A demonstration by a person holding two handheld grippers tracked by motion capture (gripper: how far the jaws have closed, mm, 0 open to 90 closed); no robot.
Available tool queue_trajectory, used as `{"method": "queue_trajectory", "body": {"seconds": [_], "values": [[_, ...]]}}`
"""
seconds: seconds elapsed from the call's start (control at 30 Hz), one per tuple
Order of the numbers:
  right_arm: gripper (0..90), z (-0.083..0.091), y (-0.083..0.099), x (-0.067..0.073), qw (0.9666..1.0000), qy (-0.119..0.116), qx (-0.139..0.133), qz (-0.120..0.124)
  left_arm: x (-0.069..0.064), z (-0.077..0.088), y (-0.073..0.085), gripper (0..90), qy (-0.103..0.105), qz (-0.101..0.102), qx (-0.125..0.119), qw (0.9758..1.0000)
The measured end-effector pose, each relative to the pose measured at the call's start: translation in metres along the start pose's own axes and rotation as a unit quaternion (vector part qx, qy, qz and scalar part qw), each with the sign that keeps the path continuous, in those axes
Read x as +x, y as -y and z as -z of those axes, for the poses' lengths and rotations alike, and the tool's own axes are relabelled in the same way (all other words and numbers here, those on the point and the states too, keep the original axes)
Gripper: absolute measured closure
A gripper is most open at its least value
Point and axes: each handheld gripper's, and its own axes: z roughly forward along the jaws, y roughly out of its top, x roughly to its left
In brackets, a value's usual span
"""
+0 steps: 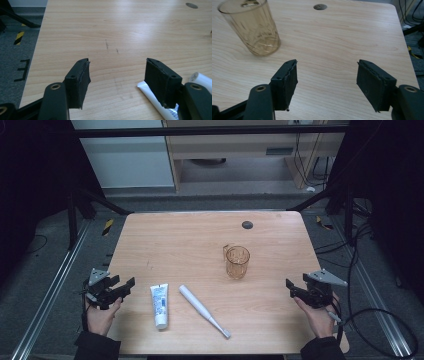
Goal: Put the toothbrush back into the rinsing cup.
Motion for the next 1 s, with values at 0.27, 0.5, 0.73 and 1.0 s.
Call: {"method": "queue_trajectory", "body": {"seconds": [0.27,0.5,0.73,1.0], "values": [[45.7,0.009,-0.01,0.024,0.9985,-0.053,0.001,0.016,-0.017,0.005,0.0,45.1,0.026,-0.021,0.001,0.9994],[58.4,0.009,-0.017,0.056,0.9932,-0.105,0.016,0.049,-0.03,0.004,0.001,64.9,0.052,-0.043,0.019,0.9976],[68.6,0.006,-0.02,0.089,0.9833,-0.163,0.032,0.075,-0.04,0.001,0.003,75.4,0.061,-0.058,0.026,0.9961],[79.3,0.006,-0.019,0.122,0.9716,-0.21,0.045,0.099,-0.046,-0.001,0.004,83.6,0.07,-0.071,0.036,0.9944]]}}
